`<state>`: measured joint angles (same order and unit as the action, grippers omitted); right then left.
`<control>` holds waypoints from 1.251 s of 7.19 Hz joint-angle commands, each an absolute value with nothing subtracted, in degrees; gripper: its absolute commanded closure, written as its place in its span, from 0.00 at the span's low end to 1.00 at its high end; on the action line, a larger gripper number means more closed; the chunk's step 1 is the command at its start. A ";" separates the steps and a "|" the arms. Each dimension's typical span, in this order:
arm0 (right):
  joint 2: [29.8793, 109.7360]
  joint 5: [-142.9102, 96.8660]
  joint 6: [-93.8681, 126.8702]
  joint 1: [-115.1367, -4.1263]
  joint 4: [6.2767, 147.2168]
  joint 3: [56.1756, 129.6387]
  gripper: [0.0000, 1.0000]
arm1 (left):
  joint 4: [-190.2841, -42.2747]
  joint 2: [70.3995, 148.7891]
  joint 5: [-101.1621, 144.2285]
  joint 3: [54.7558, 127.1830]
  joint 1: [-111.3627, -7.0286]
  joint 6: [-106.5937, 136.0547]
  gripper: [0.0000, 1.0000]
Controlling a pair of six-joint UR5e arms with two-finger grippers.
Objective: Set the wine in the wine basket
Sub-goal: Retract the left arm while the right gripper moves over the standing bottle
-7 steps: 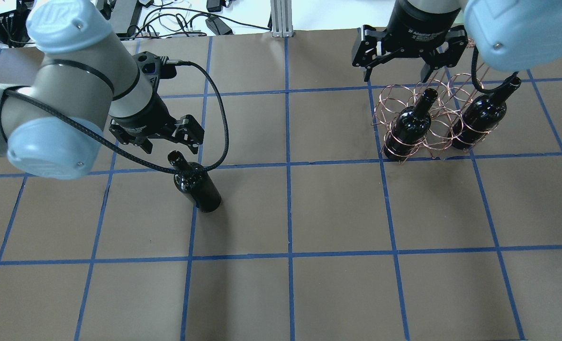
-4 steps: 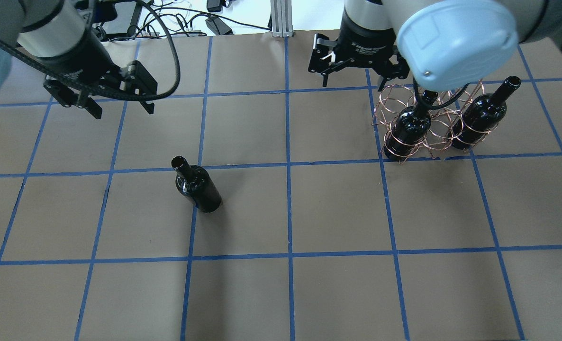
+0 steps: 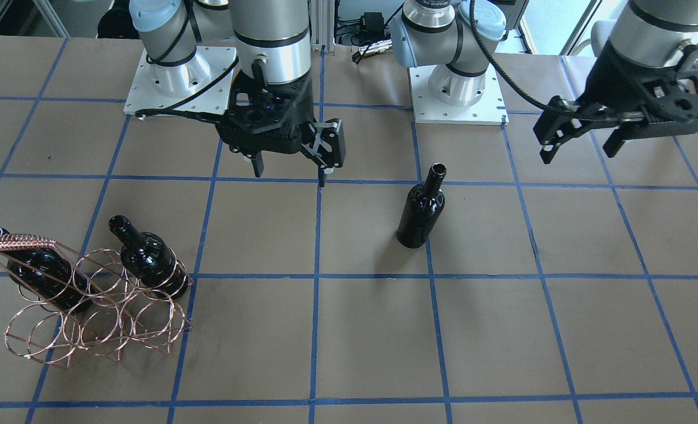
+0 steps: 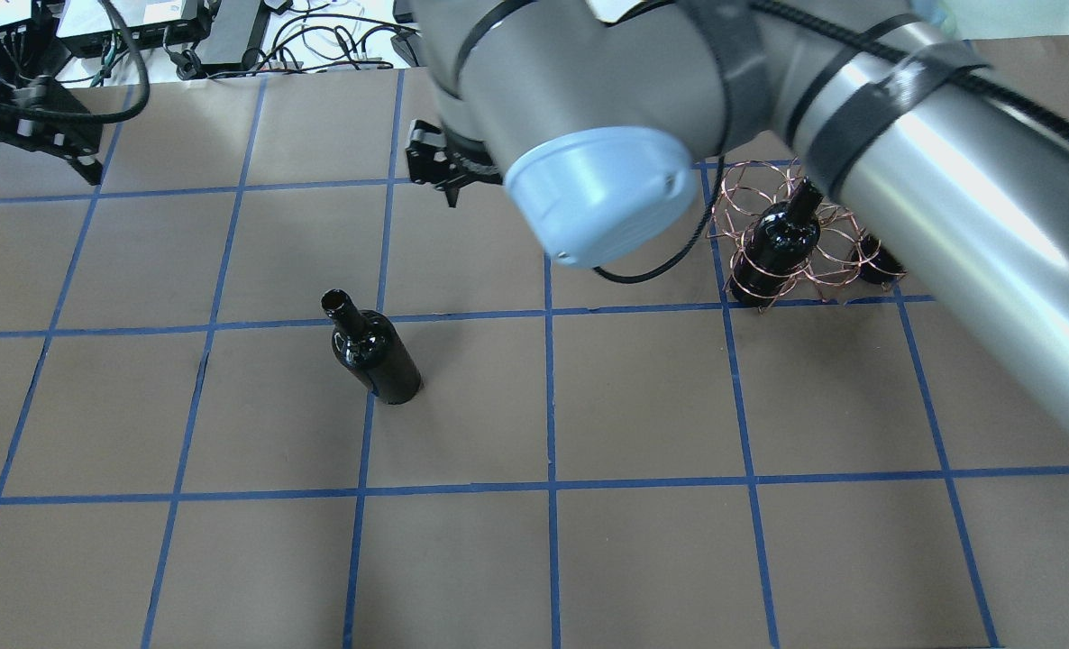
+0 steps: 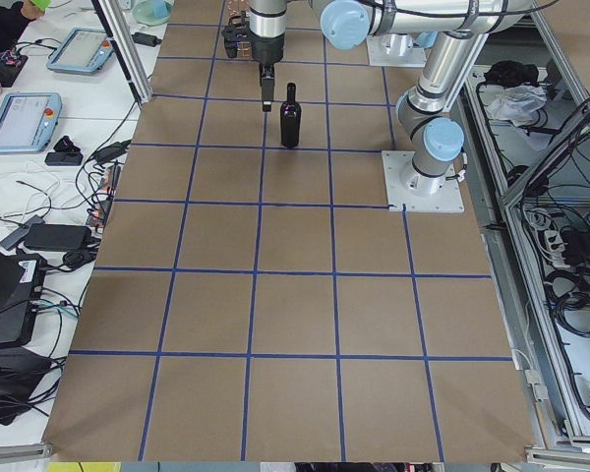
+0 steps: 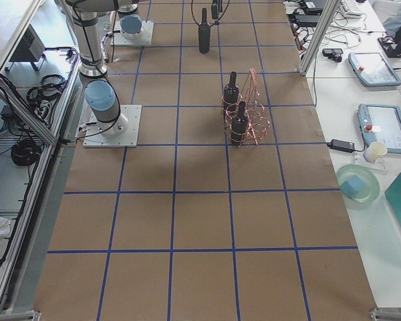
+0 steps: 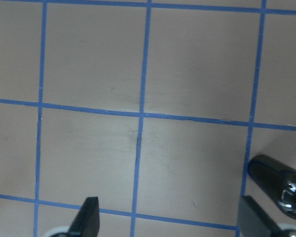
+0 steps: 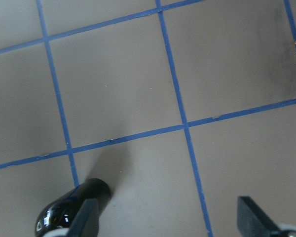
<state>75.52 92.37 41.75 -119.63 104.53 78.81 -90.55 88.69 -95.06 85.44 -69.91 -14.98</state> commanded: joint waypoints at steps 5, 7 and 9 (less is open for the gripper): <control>68.21 92.64 56.33 -133.42 107.73 75.41 0.00 | -93.60 88.07 -95.10 85.78 -63.54 -22.15 0.00; 66.28 92.64 56.60 -133.50 108.36 75.50 0.00 | -93.69 88.07 -95.27 85.87 -63.28 -22.41 0.00; 65.30 92.72 56.17 -133.42 108.54 75.41 0.00 | -93.60 88.07 -95.27 85.96 -63.11 -23.73 0.00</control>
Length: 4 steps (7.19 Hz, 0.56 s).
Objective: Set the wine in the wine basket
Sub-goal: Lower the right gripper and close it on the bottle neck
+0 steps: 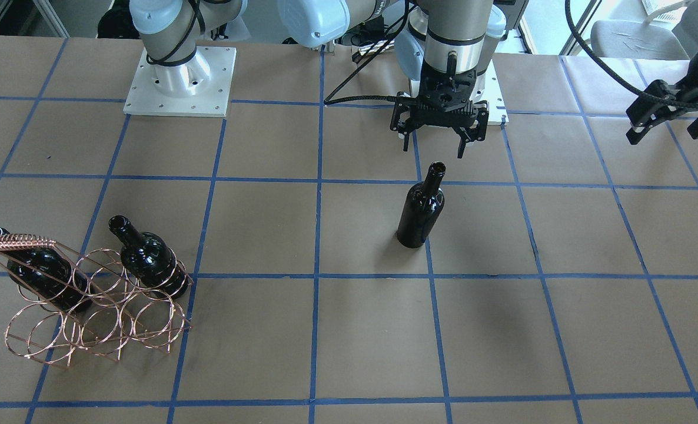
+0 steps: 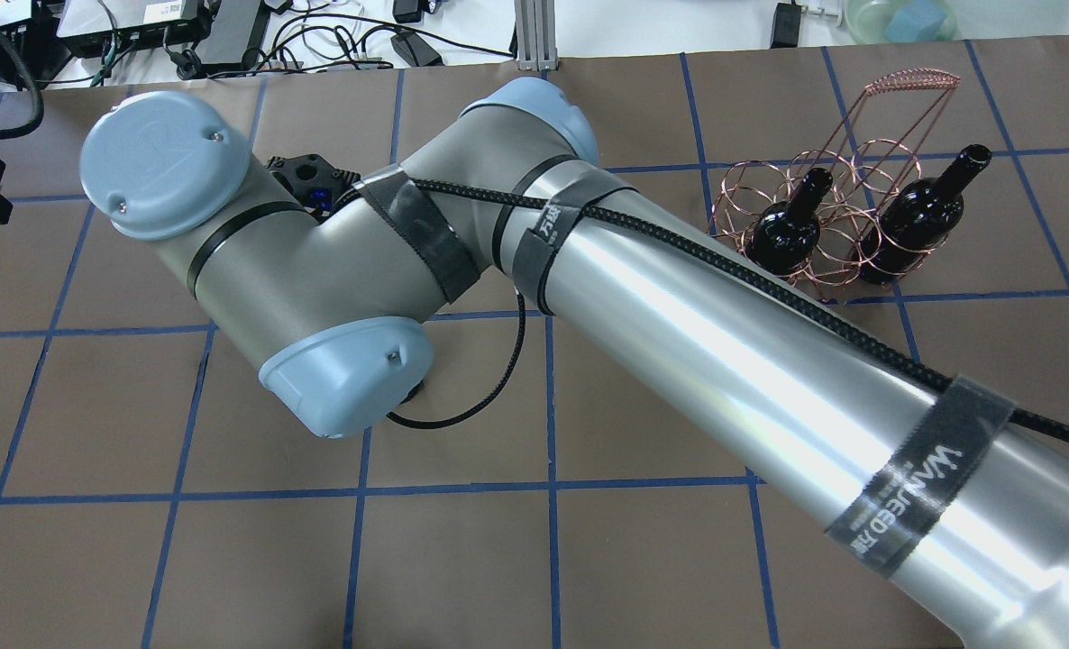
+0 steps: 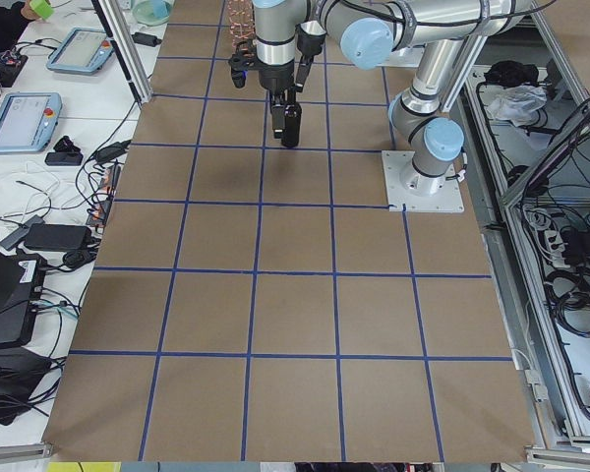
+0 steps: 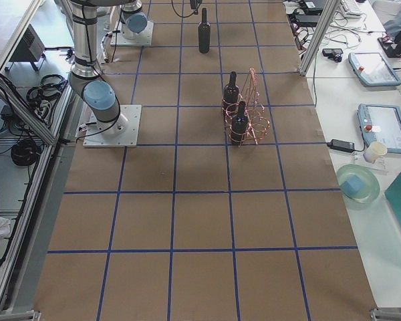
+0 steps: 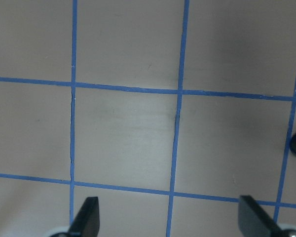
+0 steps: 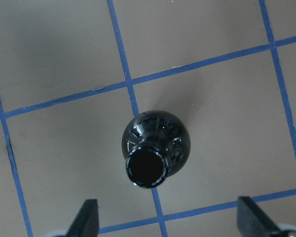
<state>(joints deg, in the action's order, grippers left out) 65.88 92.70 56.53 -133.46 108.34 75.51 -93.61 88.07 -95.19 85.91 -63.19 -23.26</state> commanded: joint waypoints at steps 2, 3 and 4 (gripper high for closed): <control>64.69 93.25 56.69 -133.42 109.07 75.59 0.00 | -93.60 88.07 -95.27 86.04 -63.02 -23.82 0.00; 64.43 93.43 56.52 -133.42 110.90 75.59 0.00 | -93.60 88.07 -95.27 86.04 -62.93 -23.82 0.00; 63.55 93.51 56.08 -133.16 111.53 75.59 0.00 | -93.60 88.07 -95.27 86.04 -62.84 -23.82 0.00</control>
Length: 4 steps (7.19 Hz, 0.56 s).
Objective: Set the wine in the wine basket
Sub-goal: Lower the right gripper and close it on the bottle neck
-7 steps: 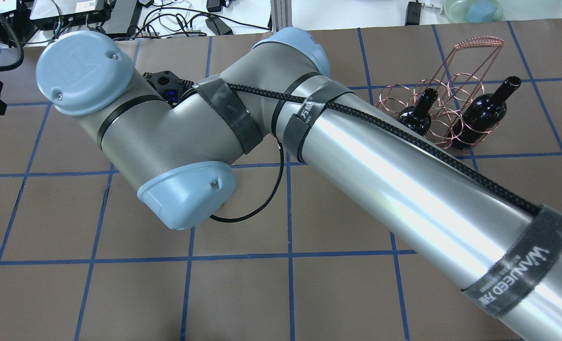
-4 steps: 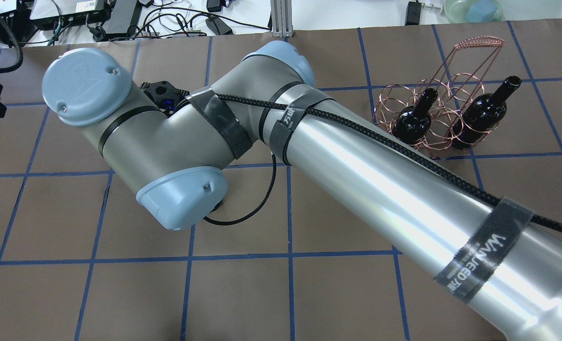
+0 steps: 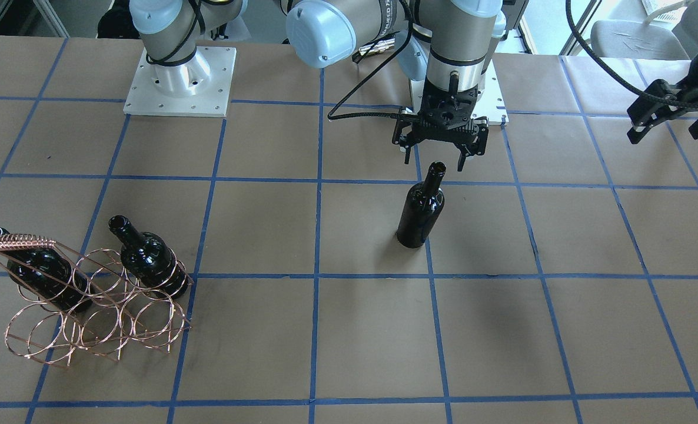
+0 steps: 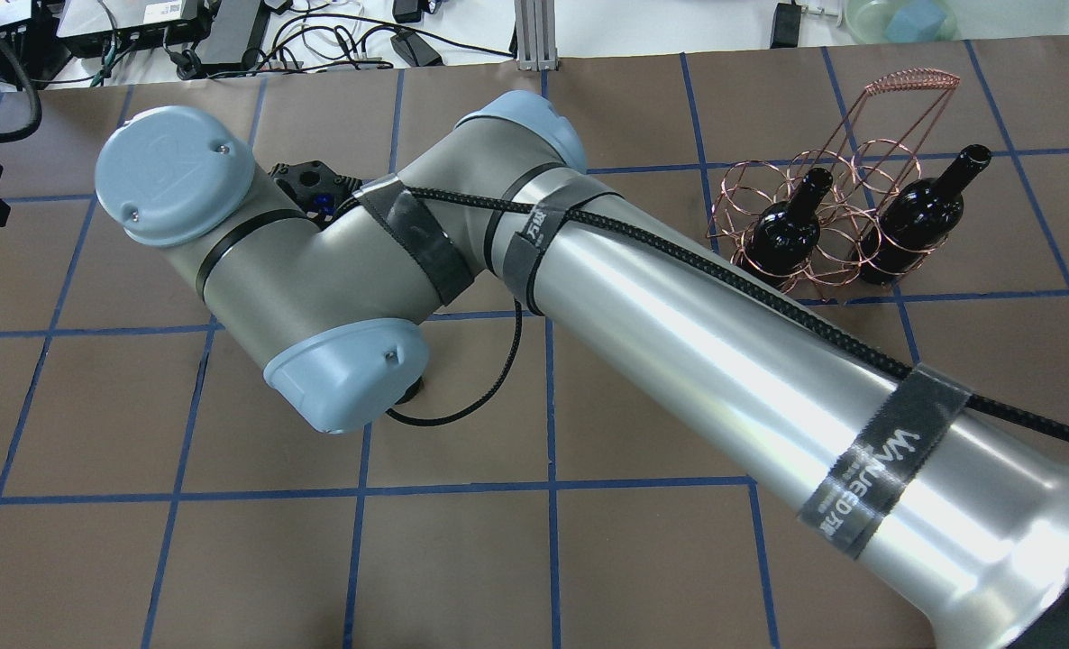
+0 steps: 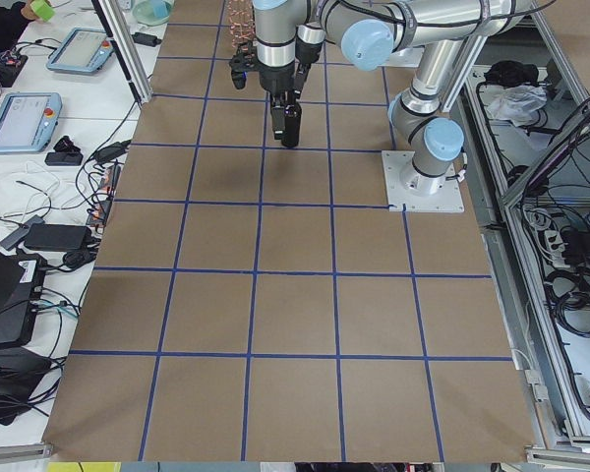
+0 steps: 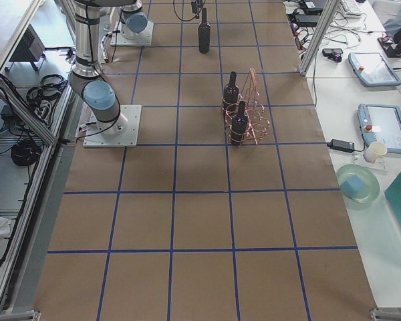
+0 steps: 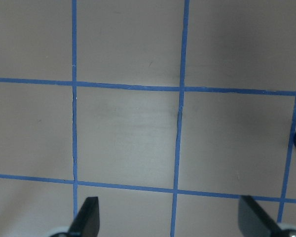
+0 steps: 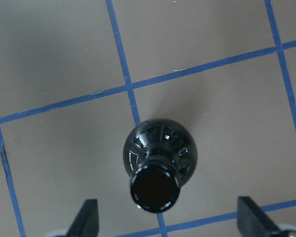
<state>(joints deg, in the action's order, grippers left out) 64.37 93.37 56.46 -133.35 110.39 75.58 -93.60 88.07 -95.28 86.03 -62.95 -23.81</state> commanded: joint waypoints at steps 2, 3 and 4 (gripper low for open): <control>63.28 94.75 55.99 -132.72 111.53 76.11 0.02 | -93.60 88.07 -95.18 86.04 -62.93 -23.82 0.00; 63.37 94.83 55.81 -132.80 111.62 76.03 0.05 | -93.60 88.07 -95.19 86.04 -62.93 -23.82 0.00; 63.20 94.75 55.38 -132.72 112.49 76.03 0.16 | -93.60 88.07 -95.19 86.04 -62.93 -23.82 0.00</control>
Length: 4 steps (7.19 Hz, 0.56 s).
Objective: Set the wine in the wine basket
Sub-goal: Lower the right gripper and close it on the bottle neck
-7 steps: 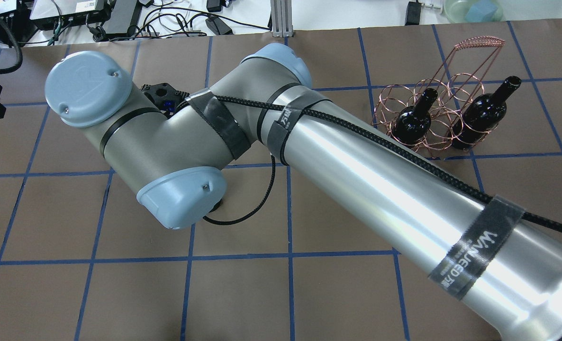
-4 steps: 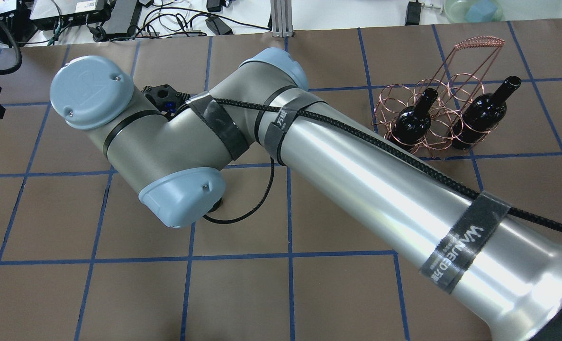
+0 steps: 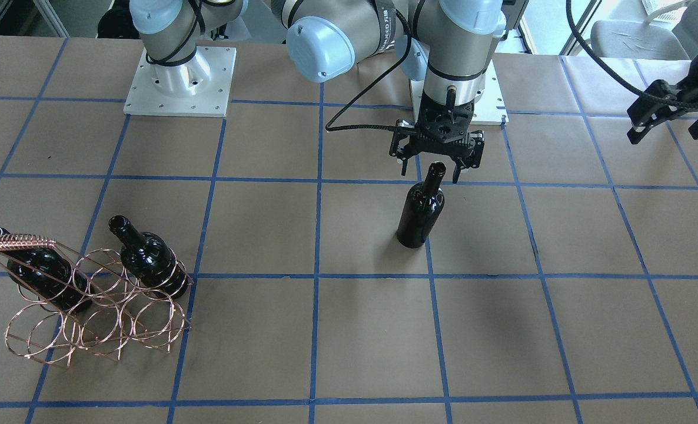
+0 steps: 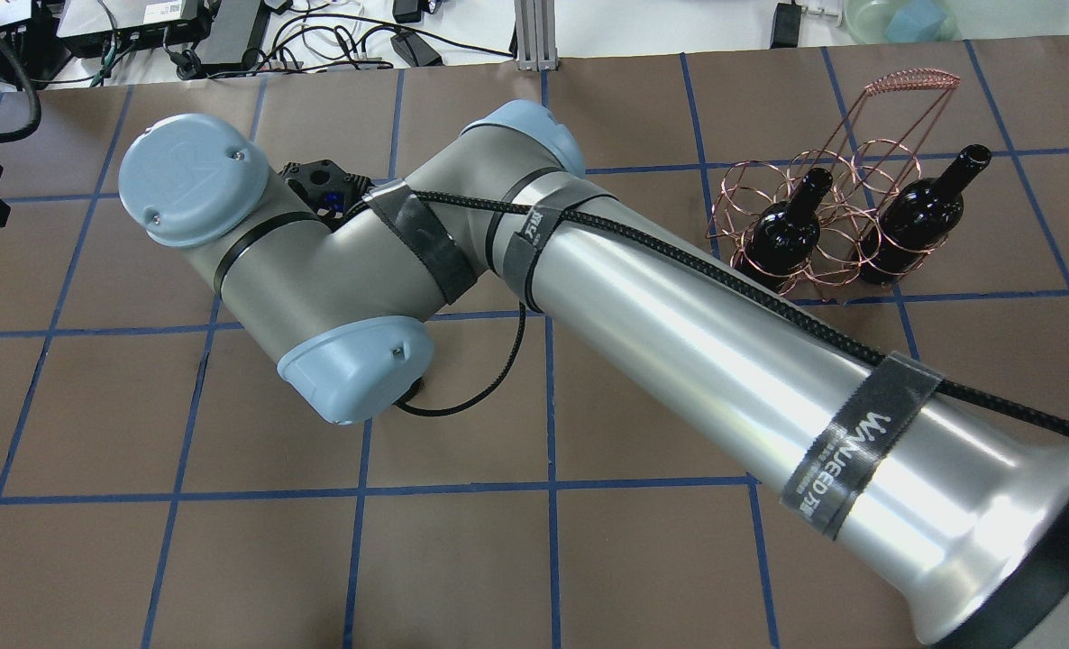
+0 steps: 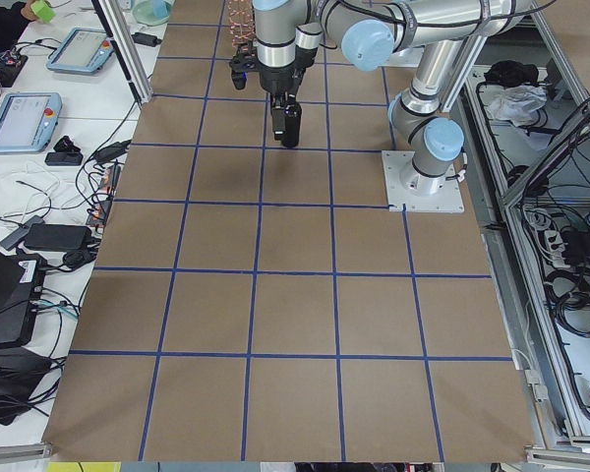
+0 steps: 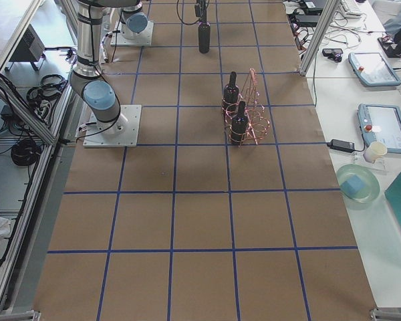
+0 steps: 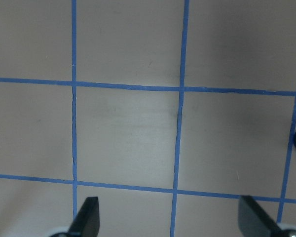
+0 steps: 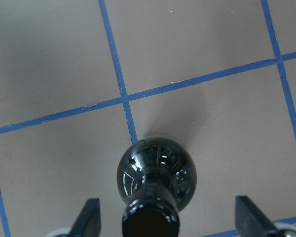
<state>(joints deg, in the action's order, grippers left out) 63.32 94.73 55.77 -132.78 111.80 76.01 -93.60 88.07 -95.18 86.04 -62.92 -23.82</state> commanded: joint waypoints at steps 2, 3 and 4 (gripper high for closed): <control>63.02 94.75 54.07 -132.71 113.12 76.11 0.43 | -93.60 88.07 -95.01 86.04 -62.93 -23.82 0.00; 63.02 94.75 53.97 -132.71 113.12 76.03 0.45 | -93.60 88.07 -95.10 86.04 -62.93 -23.82 0.00; 62.93 94.75 53.88 -132.71 113.20 76.03 0.47 | -93.60 88.07 -94.84 86.13 -62.93 -23.91 0.00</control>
